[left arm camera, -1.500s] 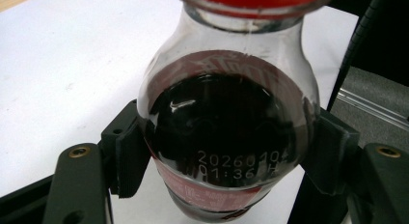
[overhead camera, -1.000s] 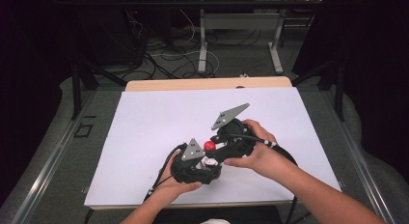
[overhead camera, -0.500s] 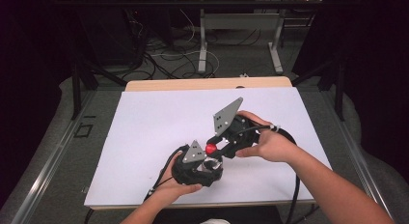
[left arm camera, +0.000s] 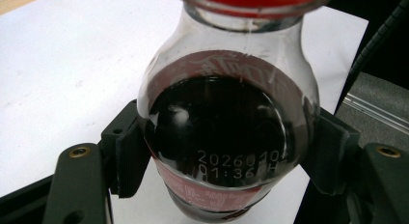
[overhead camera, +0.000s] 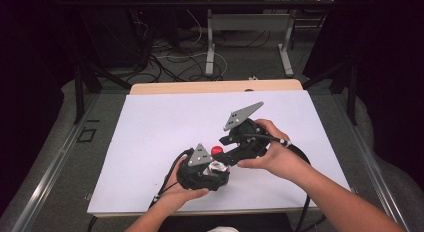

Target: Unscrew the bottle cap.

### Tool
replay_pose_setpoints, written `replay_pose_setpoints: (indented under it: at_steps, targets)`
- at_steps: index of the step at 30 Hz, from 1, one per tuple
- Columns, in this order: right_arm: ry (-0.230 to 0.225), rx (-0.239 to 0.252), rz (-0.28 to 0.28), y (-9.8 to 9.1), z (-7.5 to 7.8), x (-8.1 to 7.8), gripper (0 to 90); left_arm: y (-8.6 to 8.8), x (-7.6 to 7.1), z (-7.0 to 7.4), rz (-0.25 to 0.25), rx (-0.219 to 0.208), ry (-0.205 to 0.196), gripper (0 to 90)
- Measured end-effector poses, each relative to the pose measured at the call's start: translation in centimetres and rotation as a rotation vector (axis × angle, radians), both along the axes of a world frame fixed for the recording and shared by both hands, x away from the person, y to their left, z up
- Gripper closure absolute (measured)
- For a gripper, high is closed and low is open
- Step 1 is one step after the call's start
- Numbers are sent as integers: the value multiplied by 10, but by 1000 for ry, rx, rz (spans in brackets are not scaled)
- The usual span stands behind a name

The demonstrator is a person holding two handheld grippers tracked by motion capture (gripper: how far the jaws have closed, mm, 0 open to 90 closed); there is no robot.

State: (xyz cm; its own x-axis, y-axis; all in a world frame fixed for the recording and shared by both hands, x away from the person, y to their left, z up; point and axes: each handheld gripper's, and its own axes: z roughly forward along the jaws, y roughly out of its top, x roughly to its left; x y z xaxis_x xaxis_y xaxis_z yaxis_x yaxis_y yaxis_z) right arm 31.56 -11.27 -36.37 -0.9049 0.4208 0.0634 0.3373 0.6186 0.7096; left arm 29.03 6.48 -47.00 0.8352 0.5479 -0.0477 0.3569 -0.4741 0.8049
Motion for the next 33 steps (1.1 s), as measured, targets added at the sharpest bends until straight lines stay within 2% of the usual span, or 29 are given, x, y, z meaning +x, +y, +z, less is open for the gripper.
replay_pose_setpoints:
  at_steps: [2,6,7,8,11,15,19,20,21,23,26,27,29,30,31,32,33]
  targets:
    - [21,-7,-29,1,-1,-2,481,0,0,0,5,-2,-5,298]
    - [34,-16,-73,6,-5,-4,504,-2,-1,-1,14,-5,-6,297]
    - [31,-17,-78,7,-6,-5,522,-1,0,0,6,9,-12,298]
    - [24,-17,-76,7,-6,-5,586,-1,0,-1,7,1,-6,298]
    - [3,-27,-56,9,-7,-4,606,-1,0,-1,4,3,-3,298]
    - [-12,-54,93,6,-5,5,609,-2,-1,-1,-4,6,-11,298]
    - [-2,-69,277,0,-3,20,610,-4,-3,-1,-23,11,-9,298]
    - [-27,-69,350,0,-3,24,610,-4,-3,-1,-27,12,-9,298]
    - [-24,-80,369,-1,-3,24,610,-5,-4,-2,-33,9,-3,298]
    - [-44,-92,443,-1,-3,27,609,-6,-4,-3,-44,15,-9,298]
    - [-58,-98,491,-1,-3,28,609,-6,-5,-3,-49,9,-2,298]
    - [-62,-94,497,-1,-4,28,608,-5,-4,-2,-59,19,3,298]
    - [-62,-93,488,-1,-4,27,605,-6,-4,-2,-49,11,-5,298]
    - [-59,-80,451,-1,-4,25,501,-5,-4,-2,-40,7,-2,298]
    - [-45,-76,423,-2,-4,24,458,-4,-3,-2,-35,6,1,298]
    - [-35,-70,370,-2,-3,21,438,-3,-2,-1,-28,5,-7,298]
    - [-36,-66,349,-2,-3,19,425,-2,-1,-1,-33,9,8,298]
